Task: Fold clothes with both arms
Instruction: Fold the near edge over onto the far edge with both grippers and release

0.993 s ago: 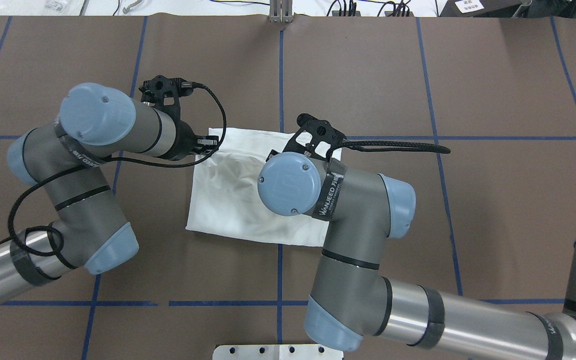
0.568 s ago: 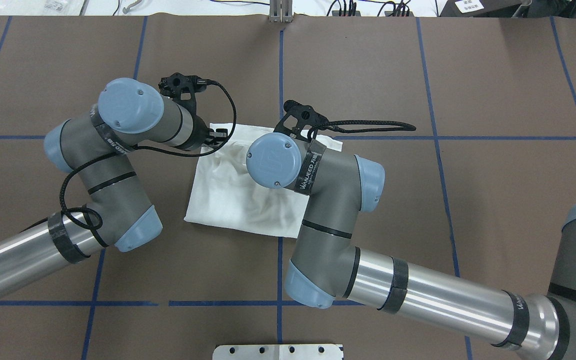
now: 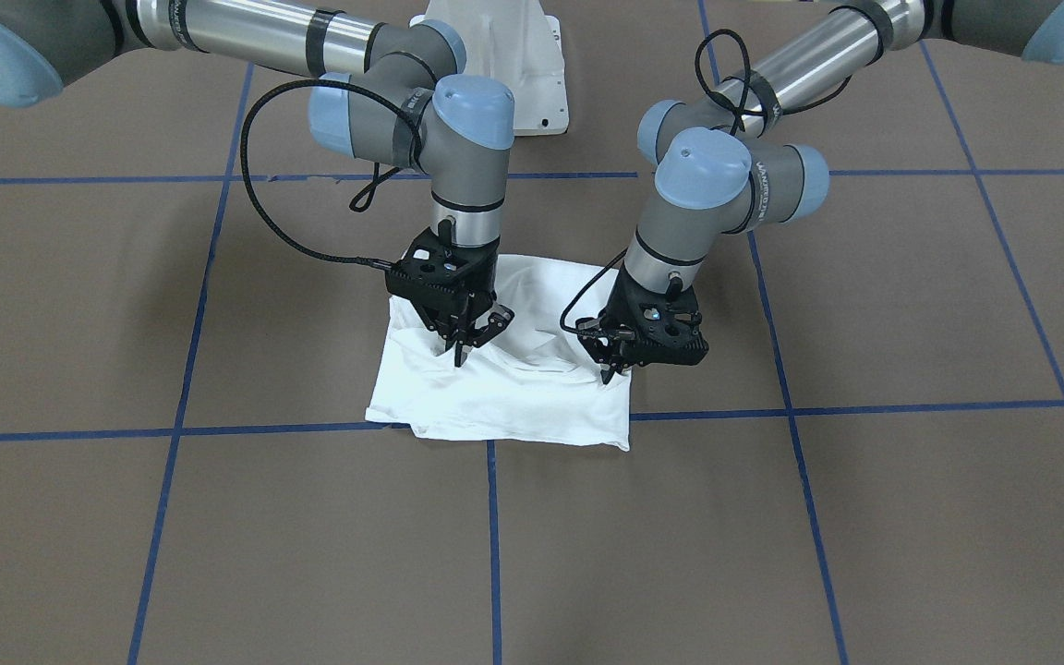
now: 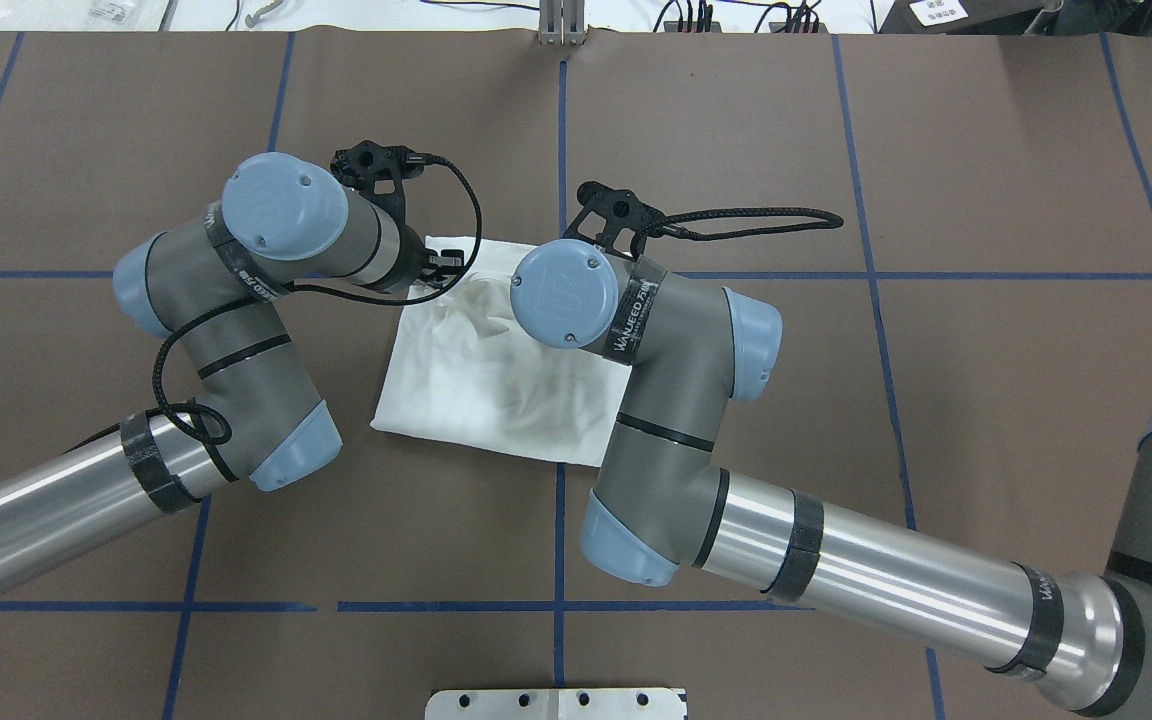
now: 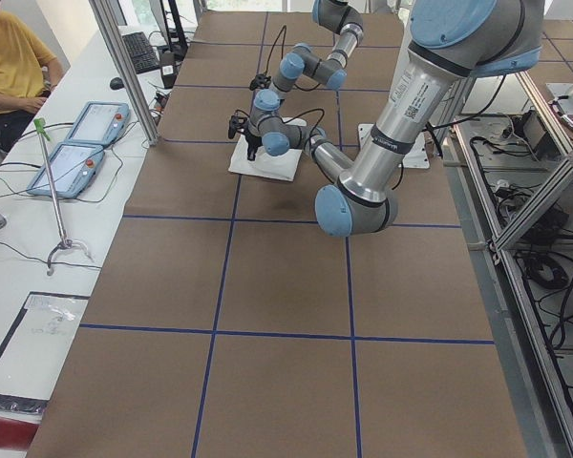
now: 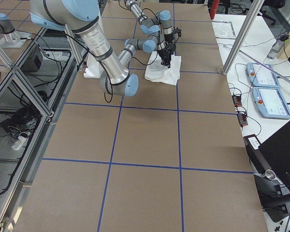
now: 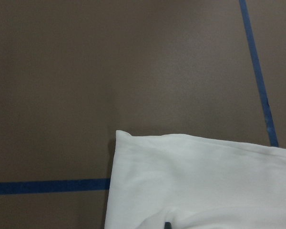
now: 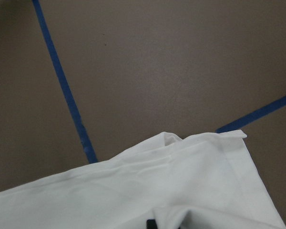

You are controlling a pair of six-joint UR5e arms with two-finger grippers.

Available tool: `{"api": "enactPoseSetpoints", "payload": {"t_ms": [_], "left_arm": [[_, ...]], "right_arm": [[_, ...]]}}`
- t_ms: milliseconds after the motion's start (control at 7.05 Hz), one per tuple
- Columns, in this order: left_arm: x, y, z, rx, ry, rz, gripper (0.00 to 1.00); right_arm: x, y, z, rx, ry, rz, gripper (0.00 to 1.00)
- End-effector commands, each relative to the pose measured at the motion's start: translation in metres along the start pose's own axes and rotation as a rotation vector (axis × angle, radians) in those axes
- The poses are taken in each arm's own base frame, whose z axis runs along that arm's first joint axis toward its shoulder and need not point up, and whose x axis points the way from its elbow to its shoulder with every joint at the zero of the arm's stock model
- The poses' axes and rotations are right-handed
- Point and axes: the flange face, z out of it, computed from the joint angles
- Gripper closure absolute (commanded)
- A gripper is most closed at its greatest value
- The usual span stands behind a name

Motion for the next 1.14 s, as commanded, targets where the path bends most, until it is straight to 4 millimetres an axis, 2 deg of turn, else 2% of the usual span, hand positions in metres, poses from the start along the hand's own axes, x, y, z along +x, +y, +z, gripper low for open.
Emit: {"api": "enactPoseSetpoints", "payload": {"t_ms": [0, 142, 284, 426, 568, 710, 993], "left_arm": [[0.001, 0.0, 0.0, 0.001, 0.002, 0.0, 0.83], [-0.001, -0.004, -0.003, 0.006, 0.0, 0.041, 0.01], [-0.012, -0.023, -0.015, 0.026, -0.005, 0.122, 0.0], [-0.034, -0.048, -0.028, 0.02, -0.005, 0.182, 0.0], [-0.07, -0.065, -0.039, -0.018, 0.004, 0.268, 0.0], [-0.088, -0.076, -0.047, -0.014, 0.0, 0.325, 0.0], [-0.09, -0.075, -0.047, -0.013, -0.002, 0.313, 0.0]], "right_arm": [[0.005, -0.006, 0.005, 0.006, 0.008, -0.003, 0.83], [0.007, -0.008, 0.007, 0.013, 0.01, -0.051, 0.01], [0.005, -0.018, 0.003, 0.016, 0.001, -0.057, 0.0], [-0.003, -0.023, -0.007, 0.016, -0.018, -0.083, 0.0], [-0.011, -0.023, -0.016, 0.003, -0.035, -0.084, 0.0], [-0.019, -0.005, -0.02, -0.013, -0.052, -0.089, 0.0], [-0.018, 0.055, -0.02, -0.059, -0.063, -0.134, 0.0]]}}
